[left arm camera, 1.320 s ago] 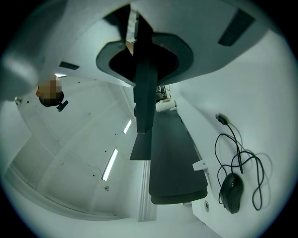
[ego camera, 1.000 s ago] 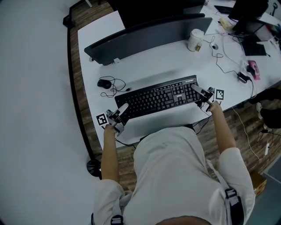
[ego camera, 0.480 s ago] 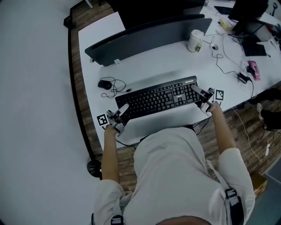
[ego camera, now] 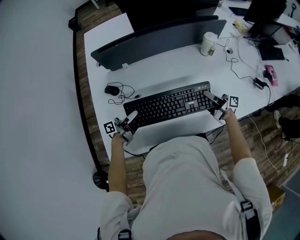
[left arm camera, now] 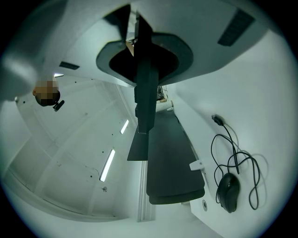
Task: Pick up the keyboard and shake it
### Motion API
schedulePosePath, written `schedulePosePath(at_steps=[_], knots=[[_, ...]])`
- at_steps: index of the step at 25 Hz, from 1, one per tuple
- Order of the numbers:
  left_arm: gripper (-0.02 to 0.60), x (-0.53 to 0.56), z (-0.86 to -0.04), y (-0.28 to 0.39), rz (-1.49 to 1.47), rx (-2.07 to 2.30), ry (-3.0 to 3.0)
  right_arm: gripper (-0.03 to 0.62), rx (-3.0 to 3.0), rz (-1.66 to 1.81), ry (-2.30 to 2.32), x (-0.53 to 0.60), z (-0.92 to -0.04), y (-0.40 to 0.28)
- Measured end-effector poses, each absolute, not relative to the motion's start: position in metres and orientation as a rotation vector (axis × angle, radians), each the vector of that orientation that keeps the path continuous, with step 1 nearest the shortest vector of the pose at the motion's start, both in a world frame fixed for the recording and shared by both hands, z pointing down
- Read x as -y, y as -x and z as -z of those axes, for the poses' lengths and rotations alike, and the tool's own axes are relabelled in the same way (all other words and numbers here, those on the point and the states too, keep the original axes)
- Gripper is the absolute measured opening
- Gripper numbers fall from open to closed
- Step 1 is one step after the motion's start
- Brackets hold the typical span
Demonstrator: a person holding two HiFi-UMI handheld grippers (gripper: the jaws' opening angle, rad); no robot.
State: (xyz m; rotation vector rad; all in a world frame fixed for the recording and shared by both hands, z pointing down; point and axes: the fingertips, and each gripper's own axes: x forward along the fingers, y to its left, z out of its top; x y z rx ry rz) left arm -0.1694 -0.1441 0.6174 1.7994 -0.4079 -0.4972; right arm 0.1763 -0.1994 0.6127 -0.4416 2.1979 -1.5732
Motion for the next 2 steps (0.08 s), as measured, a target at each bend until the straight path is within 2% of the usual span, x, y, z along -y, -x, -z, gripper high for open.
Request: schedulePosePath(at_steps=[2], knots=[[0.095,0.1449,-0.6187,0.1695,0.493,0.413,-1.798,0.100,-2.198,1.576,0.448,0.2002,-0.6142,-0.1768]])
